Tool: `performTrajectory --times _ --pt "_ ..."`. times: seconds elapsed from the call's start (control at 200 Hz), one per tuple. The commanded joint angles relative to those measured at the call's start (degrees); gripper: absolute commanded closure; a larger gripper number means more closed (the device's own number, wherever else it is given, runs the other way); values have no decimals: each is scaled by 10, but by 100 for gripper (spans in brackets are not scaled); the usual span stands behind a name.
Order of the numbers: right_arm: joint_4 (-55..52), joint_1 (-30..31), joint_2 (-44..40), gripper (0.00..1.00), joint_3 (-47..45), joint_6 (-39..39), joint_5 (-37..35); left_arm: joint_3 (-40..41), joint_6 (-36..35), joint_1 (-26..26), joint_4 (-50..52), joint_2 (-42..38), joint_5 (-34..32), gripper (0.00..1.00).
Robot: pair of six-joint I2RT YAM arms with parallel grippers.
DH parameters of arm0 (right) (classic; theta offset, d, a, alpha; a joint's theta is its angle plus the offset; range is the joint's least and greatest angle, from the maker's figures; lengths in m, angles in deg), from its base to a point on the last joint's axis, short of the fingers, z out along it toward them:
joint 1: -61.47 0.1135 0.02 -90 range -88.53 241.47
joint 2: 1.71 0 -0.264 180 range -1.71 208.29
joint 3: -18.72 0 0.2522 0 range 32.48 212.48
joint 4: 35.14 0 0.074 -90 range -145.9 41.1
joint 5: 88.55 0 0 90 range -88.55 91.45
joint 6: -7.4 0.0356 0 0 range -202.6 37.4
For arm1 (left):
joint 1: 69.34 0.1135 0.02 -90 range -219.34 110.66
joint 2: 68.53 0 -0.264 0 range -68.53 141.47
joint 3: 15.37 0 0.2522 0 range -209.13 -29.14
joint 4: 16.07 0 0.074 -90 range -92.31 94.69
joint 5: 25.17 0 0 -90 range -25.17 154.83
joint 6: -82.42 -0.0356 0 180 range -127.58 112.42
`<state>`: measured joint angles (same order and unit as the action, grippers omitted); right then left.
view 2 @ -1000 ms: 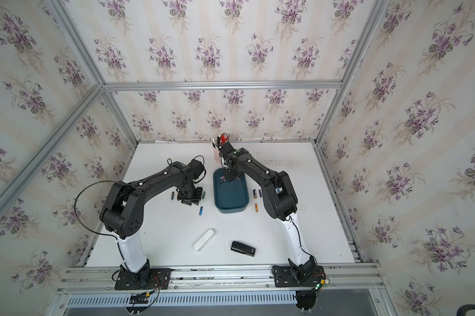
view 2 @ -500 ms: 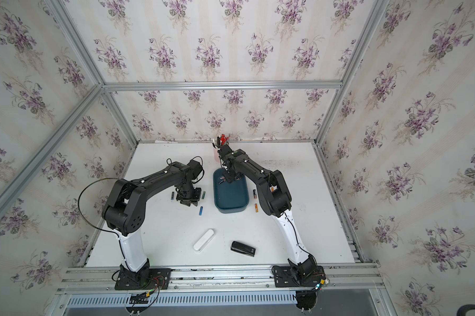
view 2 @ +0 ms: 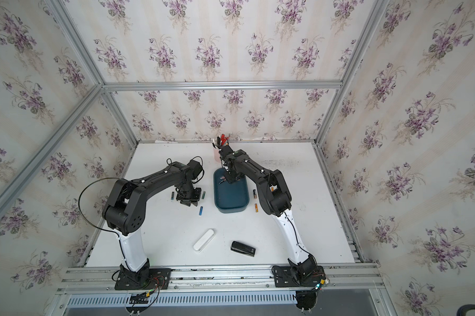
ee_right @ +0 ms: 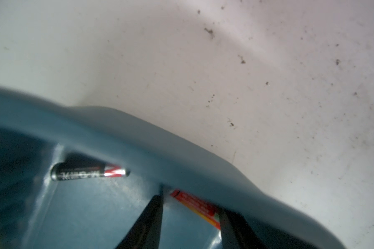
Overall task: Take the batteries out of the storage box
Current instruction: Pick up the battery from the storage box.
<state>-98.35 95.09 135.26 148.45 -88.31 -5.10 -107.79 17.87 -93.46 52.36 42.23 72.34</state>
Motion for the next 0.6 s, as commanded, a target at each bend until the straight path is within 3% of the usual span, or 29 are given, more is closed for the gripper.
performTrajectory --times 0.0,0.275,0.594 --pt "-7 -1 -13 58 -14 12 19 -3 -5 1 7 -3 -1 62" --pt "-3 0 -29 73 -34 26 36 -5 -7 0 12 -7 -3 62" --pt "15 -2 -24 74 -61 34 63 -11 -9 1 19 -14 -6 62"
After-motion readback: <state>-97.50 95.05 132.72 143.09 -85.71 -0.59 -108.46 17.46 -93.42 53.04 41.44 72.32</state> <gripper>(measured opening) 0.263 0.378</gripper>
